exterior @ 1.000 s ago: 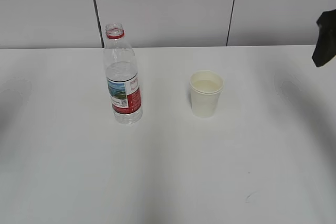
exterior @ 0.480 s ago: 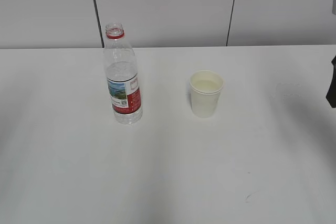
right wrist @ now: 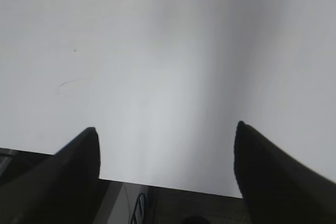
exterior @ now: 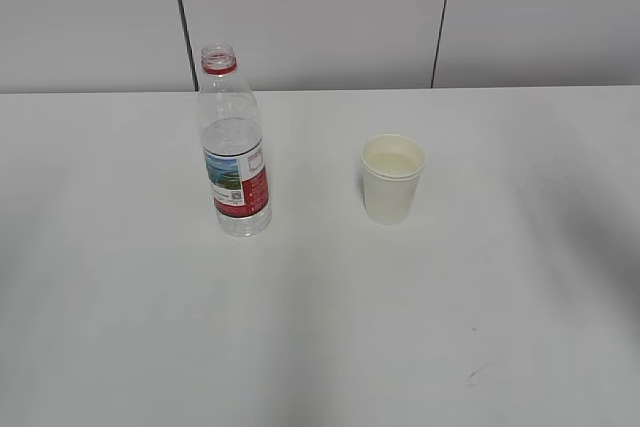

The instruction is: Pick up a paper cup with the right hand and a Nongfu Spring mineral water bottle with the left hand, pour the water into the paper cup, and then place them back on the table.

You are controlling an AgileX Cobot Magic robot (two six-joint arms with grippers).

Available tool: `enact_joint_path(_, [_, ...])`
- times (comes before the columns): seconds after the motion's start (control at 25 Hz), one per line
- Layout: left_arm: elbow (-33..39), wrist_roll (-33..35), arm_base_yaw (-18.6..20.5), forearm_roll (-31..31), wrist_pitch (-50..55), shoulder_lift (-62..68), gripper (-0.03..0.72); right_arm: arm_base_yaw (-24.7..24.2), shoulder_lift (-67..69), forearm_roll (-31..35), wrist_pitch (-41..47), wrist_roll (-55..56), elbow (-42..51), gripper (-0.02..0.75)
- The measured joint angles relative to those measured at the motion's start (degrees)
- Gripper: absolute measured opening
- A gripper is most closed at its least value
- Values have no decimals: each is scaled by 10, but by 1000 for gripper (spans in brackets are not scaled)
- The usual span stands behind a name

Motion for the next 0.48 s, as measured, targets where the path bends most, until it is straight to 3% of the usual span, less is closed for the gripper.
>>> enact_joint_path(0.2, [48, 0, 0, 0, -2, -57, 545, 0, -20, 0, 0, 0, 28, 585])
enact_joint_path(0.48, [60, 0, 0, 0, -45, -157, 539, 0, -49, 0, 0, -4, 72, 585])
